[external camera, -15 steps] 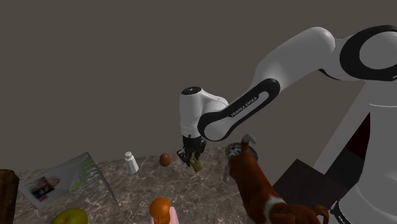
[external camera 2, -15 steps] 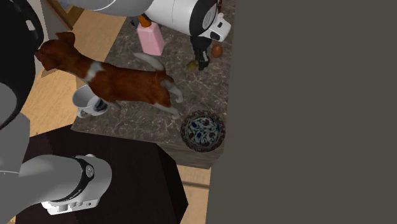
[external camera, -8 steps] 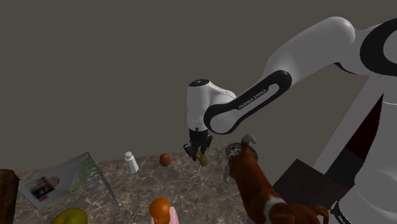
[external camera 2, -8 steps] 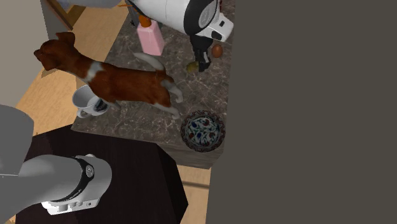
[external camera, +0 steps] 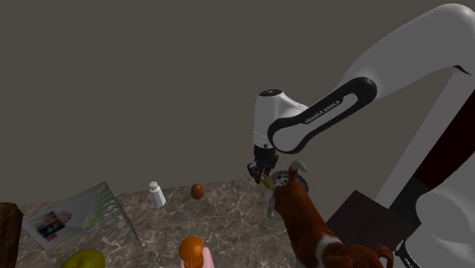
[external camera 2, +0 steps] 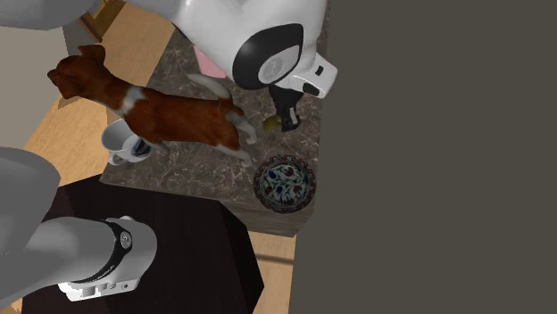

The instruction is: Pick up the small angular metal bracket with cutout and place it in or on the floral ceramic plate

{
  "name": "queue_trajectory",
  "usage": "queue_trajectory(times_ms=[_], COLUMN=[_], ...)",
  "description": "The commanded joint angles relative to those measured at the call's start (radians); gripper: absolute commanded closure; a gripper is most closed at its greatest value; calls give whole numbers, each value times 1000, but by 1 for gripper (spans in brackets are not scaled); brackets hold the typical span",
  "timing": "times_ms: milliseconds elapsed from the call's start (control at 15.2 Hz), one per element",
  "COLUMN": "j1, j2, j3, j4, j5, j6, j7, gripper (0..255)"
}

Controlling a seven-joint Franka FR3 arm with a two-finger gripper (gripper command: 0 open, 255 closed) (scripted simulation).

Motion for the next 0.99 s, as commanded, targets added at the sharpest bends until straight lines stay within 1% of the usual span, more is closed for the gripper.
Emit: queue_trajectory(times_ms=[0, 198, 396, 528, 594, 924], j1=[-47, -100, -135, -154, -157, -169], j2=[-49, -127, -192, -226, -233, -153], j3=[-2, -19, -59, -91, -101, -92], j4=[-38, -99, -149, -177, -182, -199], j5=[52, 137, 203, 234, 239, 160], j6=[9, 19, 22, 22, 22, 100], j7=[-87, -220, -345, -421, -439, -380], gripper=[255, 255, 255, 255, 255, 255])
